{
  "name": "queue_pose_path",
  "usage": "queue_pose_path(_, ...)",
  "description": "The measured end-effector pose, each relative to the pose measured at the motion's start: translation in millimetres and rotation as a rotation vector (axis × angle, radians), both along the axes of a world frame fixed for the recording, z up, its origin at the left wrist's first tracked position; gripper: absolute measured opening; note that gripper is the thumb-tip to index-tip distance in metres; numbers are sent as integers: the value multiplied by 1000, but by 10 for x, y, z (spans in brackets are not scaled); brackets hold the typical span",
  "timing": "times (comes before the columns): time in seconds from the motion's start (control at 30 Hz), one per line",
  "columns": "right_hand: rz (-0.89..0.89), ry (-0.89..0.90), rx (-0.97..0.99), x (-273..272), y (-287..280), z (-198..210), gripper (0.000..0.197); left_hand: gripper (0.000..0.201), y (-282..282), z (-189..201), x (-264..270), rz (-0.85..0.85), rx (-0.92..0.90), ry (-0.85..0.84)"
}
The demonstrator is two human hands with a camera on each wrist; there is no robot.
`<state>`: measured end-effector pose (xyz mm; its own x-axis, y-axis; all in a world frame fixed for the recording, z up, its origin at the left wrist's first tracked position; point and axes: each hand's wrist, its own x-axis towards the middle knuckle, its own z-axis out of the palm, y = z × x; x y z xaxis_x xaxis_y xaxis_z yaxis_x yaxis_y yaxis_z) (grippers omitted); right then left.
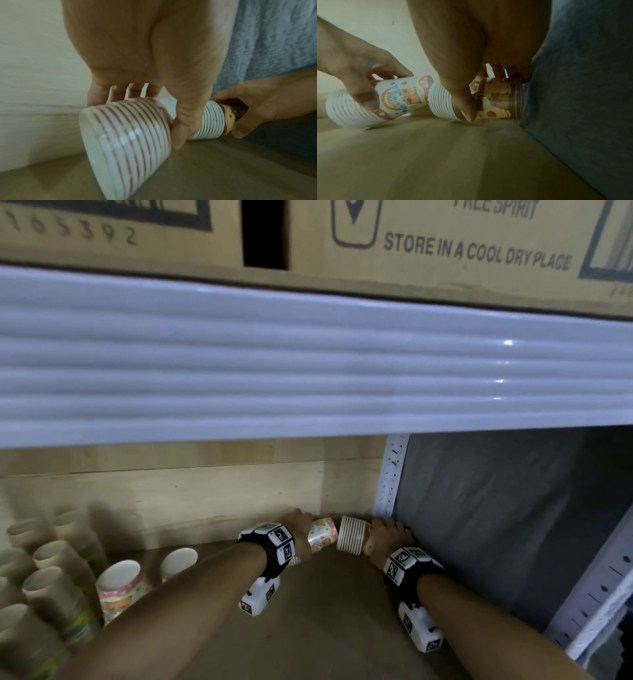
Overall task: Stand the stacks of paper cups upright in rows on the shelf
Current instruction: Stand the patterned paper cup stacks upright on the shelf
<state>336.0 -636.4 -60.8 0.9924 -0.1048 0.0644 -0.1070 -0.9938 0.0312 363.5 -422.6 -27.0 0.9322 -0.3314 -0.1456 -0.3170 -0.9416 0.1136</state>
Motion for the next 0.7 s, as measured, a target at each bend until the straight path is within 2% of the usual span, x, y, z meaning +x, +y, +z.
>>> queue_pose_path(0.1, -1, 40, 10, -23, 38, 165, 63, 91, 86, 31, -54, 58, -73, 2)
queue_pose_path(0.23, 39, 31, 73, -79, 87, 375, 53, 92, 218, 80, -131, 124, -251, 3)
queue_pose_path(0.37, 72, 36, 203, -115, 214, 609, 59, 91, 280, 139, -193, 128, -381, -2)
queue_pose_path(0.5, 113, -19, 301, -134, 415, 733, 40, 80, 301, 91, -266, 139, -458, 22)
queue_pose_path(0.7, 223, 99, 258, -188, 570, 855, 53, 84, 332, 2, -358, 185, -590, 47)
